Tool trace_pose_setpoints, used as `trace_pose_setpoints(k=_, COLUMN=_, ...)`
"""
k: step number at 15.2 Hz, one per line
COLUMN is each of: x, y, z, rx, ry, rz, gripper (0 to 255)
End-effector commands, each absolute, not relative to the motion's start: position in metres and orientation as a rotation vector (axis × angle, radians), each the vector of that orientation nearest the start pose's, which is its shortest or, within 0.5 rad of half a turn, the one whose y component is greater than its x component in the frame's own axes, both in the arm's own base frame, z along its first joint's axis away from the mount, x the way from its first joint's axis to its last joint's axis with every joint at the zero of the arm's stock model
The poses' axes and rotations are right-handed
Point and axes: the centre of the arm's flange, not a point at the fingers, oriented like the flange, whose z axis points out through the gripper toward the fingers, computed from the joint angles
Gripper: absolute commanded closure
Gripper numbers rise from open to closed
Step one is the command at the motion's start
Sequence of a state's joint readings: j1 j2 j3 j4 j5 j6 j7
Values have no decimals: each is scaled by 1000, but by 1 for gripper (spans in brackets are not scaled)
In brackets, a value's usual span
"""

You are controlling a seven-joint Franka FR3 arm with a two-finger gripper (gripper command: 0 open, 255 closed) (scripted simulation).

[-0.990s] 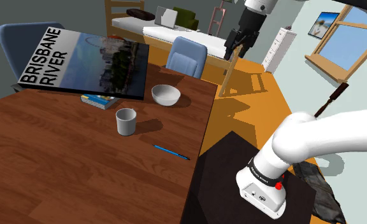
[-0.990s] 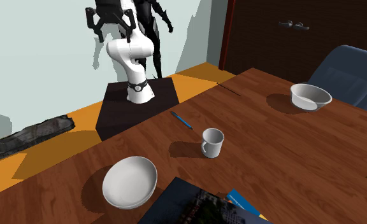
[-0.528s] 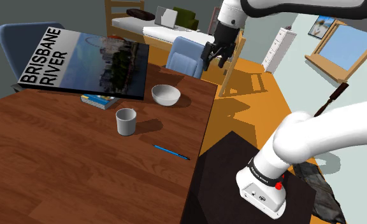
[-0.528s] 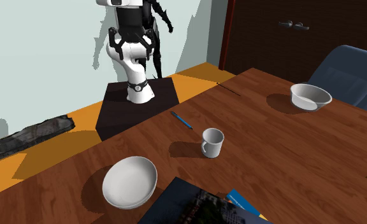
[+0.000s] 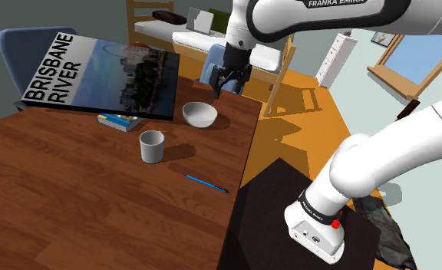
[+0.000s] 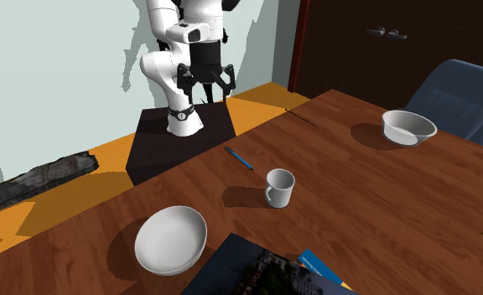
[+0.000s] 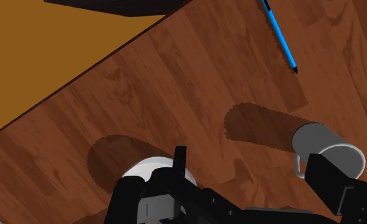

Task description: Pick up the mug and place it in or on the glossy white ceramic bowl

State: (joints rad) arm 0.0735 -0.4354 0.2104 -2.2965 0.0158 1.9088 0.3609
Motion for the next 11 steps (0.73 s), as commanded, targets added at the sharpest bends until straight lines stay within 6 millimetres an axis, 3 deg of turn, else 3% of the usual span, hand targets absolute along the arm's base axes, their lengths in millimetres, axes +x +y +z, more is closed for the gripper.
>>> trace_pose_setpoints(k=1, x=422, y=147, z=501, rx=-3194, ry=156, rz=-87, gripper=0)
trace_pose_setpoints(k=11, x=484, y=237, z=424, rx=-3199, ry=138, rz=-39, gripper=0)
